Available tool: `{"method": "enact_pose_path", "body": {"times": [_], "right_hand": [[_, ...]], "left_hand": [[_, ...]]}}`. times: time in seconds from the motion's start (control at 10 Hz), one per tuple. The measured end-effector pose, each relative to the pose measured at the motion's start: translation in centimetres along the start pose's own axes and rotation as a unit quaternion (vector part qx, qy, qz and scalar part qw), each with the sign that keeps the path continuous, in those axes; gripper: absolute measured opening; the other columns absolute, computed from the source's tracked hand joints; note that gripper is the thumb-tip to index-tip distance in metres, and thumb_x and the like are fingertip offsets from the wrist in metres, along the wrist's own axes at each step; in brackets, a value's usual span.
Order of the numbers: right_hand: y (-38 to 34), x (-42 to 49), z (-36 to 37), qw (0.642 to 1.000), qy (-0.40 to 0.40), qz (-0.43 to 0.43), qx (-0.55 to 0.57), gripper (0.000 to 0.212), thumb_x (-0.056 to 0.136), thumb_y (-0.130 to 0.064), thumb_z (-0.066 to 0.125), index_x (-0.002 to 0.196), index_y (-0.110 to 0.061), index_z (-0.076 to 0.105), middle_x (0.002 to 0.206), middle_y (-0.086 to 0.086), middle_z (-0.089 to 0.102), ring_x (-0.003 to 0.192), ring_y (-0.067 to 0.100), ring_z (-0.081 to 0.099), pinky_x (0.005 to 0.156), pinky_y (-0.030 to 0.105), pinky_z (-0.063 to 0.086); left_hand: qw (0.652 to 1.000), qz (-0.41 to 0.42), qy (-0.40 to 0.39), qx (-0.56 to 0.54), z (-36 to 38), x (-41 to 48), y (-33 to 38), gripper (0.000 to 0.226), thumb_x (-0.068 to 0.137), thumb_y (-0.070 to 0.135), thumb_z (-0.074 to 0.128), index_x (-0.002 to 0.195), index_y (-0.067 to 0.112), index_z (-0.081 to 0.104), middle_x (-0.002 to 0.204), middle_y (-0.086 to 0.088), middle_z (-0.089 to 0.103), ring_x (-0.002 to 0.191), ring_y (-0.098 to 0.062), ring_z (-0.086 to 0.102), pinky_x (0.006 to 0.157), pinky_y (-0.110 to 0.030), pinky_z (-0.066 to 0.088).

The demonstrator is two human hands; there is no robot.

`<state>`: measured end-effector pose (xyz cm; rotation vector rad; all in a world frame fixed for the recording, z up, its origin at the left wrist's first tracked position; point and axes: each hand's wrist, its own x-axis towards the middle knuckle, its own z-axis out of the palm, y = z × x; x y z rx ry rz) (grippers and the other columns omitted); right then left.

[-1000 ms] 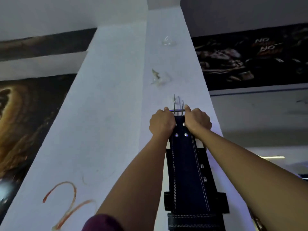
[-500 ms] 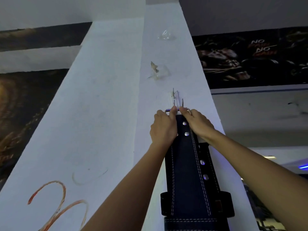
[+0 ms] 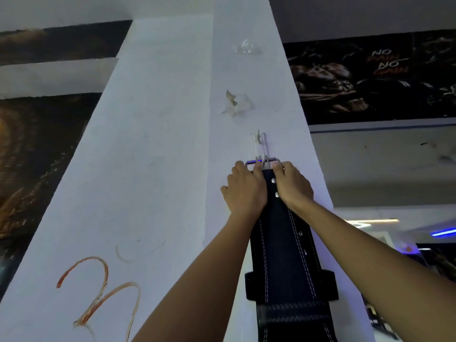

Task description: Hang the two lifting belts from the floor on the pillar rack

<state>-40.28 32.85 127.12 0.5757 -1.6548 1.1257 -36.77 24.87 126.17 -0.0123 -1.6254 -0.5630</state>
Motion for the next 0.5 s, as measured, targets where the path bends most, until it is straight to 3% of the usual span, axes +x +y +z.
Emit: {"method": "enact_pose_path", "body": {"times": [0.1, 0.2, 0.3, 0.4, 0.5], "right_hand": [[0.3, -3.2, -0.2, 0.999, -0.021, -0.022, -0.013, 0.047, 0.098, -0.031, 0.026, 0.142, -0.014, 0.029, 0.150, 0.005, 0.033, 0.131, 0.028, 0.040, 0.105, 0.040, 0.031], [0.9, -6.5, -0.6, 0.998, -0.046, -0.026, -0.034, 0.051, 0.099, -0.028, 0.025, 0.148, -0.019, 0.014, 0.156, 0.000, 0.020, 0.143, 0.016, 0.019, 0.116, 0.047, 0.007], [1.3, -9.7, -1.7, 0.996, -0.073, -0.037, -0.025, 0.050, 0.099, -0.023, 0.028, 0.147, -0.023, 0.014, 0.156, -0.002, 0.019, 0.144, 0.013, 0.015, 0.116, 0.046, 0.002], [1.7, -13.5, -3.5, 0.994, -0.098, -0.045, -0.015, 0.049, 0.099, -0.021, 0.030, 0.146, -0.025, 0.018, 0.155, -0.001, 0.025, 0.144, 0.014, 0.017, 0.117, 0.044, -0.001], [1.5, -16.9, -6.8, 0.990, -0.072, -0.090, -0.086, 0.049, 0.099, -0.022, 0.030, 0.147, -0.021, 0.020, 0.158, 0.000, 0.014, 0.146, 0.014, 0.006, 0.117, 0.036, -0.004]], "left_hand": [[0.998, 0.055, -0.025, -0.005, -0.4, -2.4, -0.7, 0.044, 0.097, 0.033, 0.031, 0.136, 0.012, 0.035, 0.135, -0.005, 0.050, 0.126, -0.025, 0.043, 0.105, -0.045, 0.028], [0.995, 0.084, -0.055, -0.028, -1.0, -4.8, -1.7, 0.045, 0.095, 0.029, 0.034, 0.138, 0.013, 0.032, 0.140, -0.004, 0.047, 0.131, -0.024, 0.040, 0.108, -0.051, 0.027], [0.989, 0.103, -0.103, -0.020, -1.6, -6.8, -2.7, 0.048, 0.095, 0.029, 0.034, 0.140, 0.011, 0.032, 0.147, -0.009, 0.041, 0.134, -0.027, 0.038, 0.108, -0.053, 0.029], [0.987, 0.110, -0.110, -0.034, -4.2, -10.4, -3.0, 0.044, 0.092, 0.032, 0.034, 0.129, 0.010, 0.045, 0.130, -0.012, 0.057, 0.118, -0.031, 0.053, 0.099, -0.050, 0.039], [0.992, 0.116, -0.039, 0.013, -7.5, -14.6, -1.9, 0.039, 0.096, 0.025, 0.039, 0.131, 0.009, 0.046, 0.129, -0.012, 0.058, 0.122, -0.029, 0.051, 0.106, -0.042, 0.034]]}}
